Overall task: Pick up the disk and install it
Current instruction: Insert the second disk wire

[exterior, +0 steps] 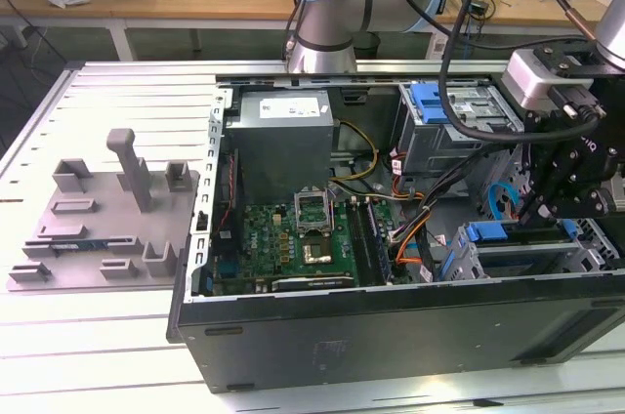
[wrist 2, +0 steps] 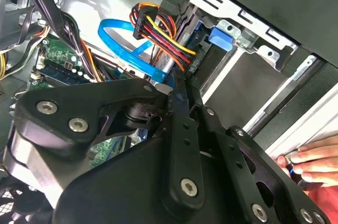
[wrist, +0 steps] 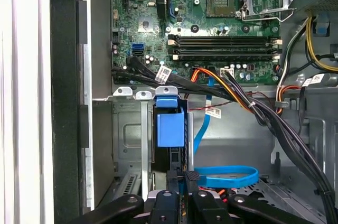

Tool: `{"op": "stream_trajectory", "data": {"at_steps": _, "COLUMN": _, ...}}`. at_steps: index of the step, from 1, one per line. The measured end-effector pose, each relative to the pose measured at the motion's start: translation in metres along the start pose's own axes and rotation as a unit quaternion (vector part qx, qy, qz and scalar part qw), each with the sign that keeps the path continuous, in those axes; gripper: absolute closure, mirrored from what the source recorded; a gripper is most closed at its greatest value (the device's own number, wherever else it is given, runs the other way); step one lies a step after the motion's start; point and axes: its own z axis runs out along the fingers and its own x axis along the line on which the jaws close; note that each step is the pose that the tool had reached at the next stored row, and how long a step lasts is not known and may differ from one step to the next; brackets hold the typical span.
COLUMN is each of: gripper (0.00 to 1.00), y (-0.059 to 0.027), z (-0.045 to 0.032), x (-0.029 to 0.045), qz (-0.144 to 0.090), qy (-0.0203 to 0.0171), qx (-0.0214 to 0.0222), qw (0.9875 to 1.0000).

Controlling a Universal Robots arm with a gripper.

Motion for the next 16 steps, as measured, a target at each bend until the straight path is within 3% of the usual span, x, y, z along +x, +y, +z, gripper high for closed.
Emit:
{"op": "stream_trajectory", "data": {"at_steps": 5, "gripper": 0.84, "y": 0.0031, "z": 0.0023, "x": 0.0, "qz": 0.0, "qy": -0.0001, "qx": 0.0022, "qw": 1.0}}
{"op": "stream_trajectory", "data": {"at_steps": 16, "gripper": 0.82, "y": 0.0033, "z": 0.0026, "x": -0.0001, "qz": 0.0, "qy": -0.0003, "qx": 0.0021, "qw": 1.0}}
